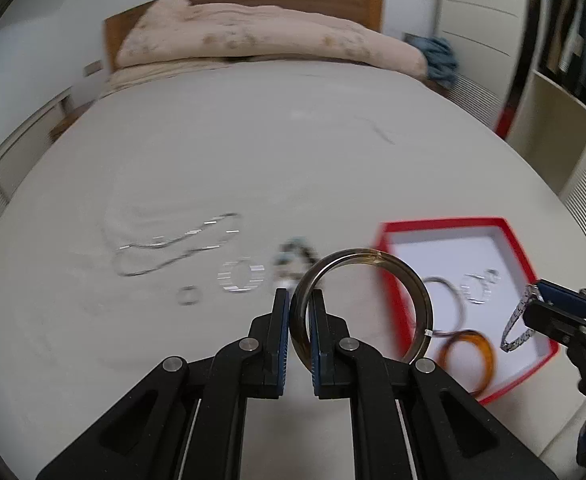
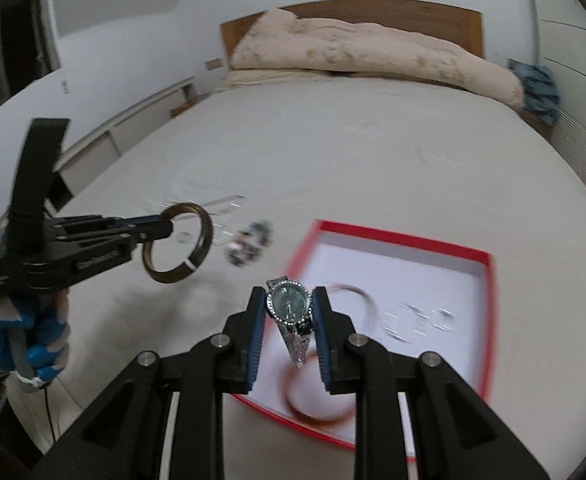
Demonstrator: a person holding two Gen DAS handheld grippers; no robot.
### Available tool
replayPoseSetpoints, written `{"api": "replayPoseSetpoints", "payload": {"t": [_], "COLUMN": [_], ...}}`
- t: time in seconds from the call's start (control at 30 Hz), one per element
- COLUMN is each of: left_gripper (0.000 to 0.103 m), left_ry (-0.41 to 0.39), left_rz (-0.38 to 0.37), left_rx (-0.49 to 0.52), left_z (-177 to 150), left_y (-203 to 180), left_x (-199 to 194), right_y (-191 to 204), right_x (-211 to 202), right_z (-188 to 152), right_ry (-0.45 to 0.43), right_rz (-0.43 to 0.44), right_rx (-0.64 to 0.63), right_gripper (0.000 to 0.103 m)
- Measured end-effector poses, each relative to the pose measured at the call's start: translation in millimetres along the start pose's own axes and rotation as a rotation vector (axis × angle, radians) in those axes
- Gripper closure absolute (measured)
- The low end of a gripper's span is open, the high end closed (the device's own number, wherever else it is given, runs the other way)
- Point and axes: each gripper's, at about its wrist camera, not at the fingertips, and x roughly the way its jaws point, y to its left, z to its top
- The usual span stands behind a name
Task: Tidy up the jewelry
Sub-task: 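Carry the brown bangle and silver watch into the red box and release both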
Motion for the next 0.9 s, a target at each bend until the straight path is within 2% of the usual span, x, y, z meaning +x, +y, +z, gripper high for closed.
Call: {"api": "replayPoseSetpoints", "payload": {"t": [0.17, 0.33, 0.53, 0.77, 0.9], "left_gripper": [0.094, 0.094, 0.094, 0.092, 0.092], "left_ry": [0.034, 0.100, 0.173, 0.192, 0.200], "left_rz": [-0.032, -0.059, -0.035, -0.006, -0.022], "left_rx": [0.095, 0.170, 0.217, 0.247, 0.232], "left_z": [0.3, -17.2, -38.4, -41.8, -41.1], "left_y": [-56.9, -96.0, -110.3, -115.0, -115.1], "left_x": [21.5, 45.9, 71.8, 88.2, 87.0], "right_y": [-45.8, -75.6, -84.1, -79.4, -80.5], "right_x": [-1.6, 13.3, 25.0, 34.6, 34.8], "right_z": [-20.6, -43.1, -62.6, -69.8, -71.5], "right_ry": [0.043, 0.116, 0.179, 0.233, 0.246], "right_rz": [-0.062, -0.071, -0.054, -0.069, -0.096], "right_rx": [0.039, 0.067, 0.045, -0.018, -0.027], "right_gripper": [0.082, 0.081, 0.081, 0.081, 0.080]}}
